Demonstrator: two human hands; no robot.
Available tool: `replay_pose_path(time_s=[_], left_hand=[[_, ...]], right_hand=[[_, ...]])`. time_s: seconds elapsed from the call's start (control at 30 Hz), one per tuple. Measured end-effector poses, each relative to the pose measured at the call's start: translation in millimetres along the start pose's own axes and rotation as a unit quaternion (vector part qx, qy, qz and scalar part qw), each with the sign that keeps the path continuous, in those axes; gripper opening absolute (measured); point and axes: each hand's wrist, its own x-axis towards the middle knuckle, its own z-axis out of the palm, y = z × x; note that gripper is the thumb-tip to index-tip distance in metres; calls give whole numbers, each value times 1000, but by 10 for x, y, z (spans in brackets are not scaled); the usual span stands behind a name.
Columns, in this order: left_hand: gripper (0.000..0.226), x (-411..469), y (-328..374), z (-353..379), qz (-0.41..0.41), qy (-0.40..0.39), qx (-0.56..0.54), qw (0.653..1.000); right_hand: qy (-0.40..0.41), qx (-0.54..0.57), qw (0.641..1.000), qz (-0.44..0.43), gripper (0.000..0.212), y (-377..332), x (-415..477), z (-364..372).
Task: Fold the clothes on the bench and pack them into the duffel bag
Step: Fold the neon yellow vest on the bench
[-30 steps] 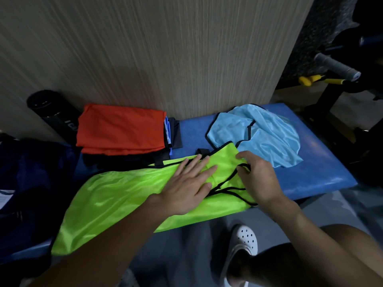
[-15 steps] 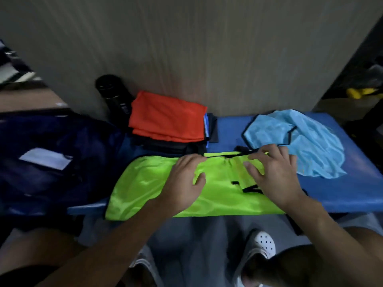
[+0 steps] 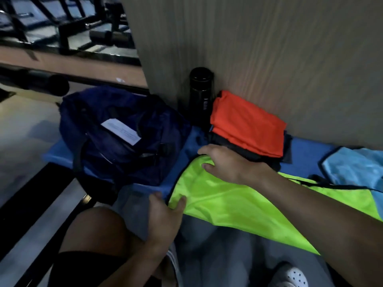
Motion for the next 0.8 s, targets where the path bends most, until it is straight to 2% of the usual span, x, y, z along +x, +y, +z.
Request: replay_pose_path(time_s=[0.2, 0.3, 0.4, 0.5, 0.6, 0.7, 0.8], left_hand=[[54, 175, -103, 103, -95, -46, -126, 986], [25, 230, -124, 118, -131, -56, -183, 973], [13, 257, -141, 106, -151, -65, -213, 963], [14, 266, -109, -8, -130, -48, -203, 969], [16, 211, -25, -166, -49, 10, -162, 985], [17, 134, 27, -267, -25, 26, -198, 979], [11, 32, 62, -283, -4, 17, -233, 972]], right_hand=[[-115, -38, 991, 48, 61, 36, 418, 241], [-128, -47, 989, 62, 62, 69, 498, 298], [-134, -57, 988, 52, 48, 73, 538, 327], [-132, -69, 989, 26, 31, 38, 554, 341], [-79, -21, 997, 9, 13, -47, 591, 306], [-68, 26, 997, 3, 14, -177, 594, 176], [-68, 29, 997, -6, 13, -215, 515, 22]])
